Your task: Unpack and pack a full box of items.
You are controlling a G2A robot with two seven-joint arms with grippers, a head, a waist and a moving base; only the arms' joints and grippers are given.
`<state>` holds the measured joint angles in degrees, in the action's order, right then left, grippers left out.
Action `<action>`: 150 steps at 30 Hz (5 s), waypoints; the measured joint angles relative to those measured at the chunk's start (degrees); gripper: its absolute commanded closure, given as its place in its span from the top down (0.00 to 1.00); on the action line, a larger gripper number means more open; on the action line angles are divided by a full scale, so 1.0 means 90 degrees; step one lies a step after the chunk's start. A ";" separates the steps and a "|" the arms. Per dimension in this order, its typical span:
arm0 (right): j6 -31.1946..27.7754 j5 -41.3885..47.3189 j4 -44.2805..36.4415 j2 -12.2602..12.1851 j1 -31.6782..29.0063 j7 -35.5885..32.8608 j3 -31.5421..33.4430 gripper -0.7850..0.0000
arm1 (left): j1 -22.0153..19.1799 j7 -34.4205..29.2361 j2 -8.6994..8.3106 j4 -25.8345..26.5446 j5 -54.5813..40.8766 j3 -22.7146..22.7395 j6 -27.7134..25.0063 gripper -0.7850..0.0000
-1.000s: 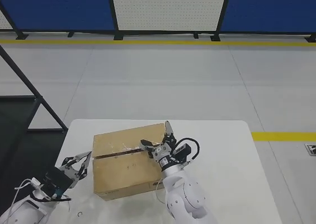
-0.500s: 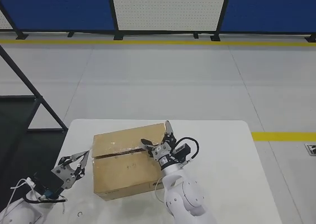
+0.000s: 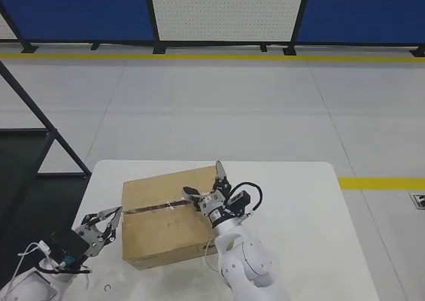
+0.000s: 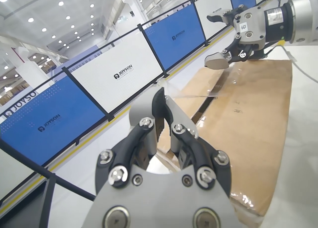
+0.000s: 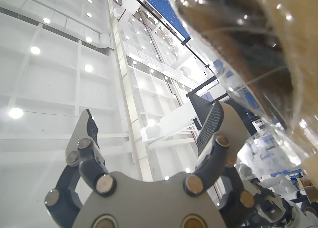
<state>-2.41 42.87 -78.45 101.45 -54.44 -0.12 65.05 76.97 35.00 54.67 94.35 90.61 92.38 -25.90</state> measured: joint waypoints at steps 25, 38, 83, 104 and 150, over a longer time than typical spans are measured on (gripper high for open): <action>0.0102 -0.0045 -0.0010 0.0014 -0.0039 -0.0167 -0.0046 1.00 | 0.0009 0.0013 0.0011 0.0015 0.0066 0.0154 0.0173 0.00; 0.0275 -0.0191 0.0307 0.0052 0.0179 -0.0154 -0.0194 1.00 | -0.0079 0.0102 0.0024 -0.0232 0.0107 0.0055 0.0091 0.00; 0.3271 -0.4124 -0.0043 -0.0082 0.0715 0.0551 -0.0864 0.00 | -0.0033 -0.0035 0.0066 -0.0098 -0.0114 0.0040 0.0152 0.00; 0.4060 -0.4028 0.0491 0.0058 0.1029 0.0507 -0.0864 0.00 | -0.0067 -0.0058 0.0080 -0.0221 -0.0125 0.0051 0.0113 0.00; 0.3559 -0.4030 0.1454 0.0368 0.1416 0.0019 -0.1122 0.00 | 0.0380 0.0066 0.0087 -0.0437 -0.0312 0.0622 0.0437 0.61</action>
<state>29.62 6.60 -65.36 104.76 -41.69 0.05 54.95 80.39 35.59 55.45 90.42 87.80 97.98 -21.97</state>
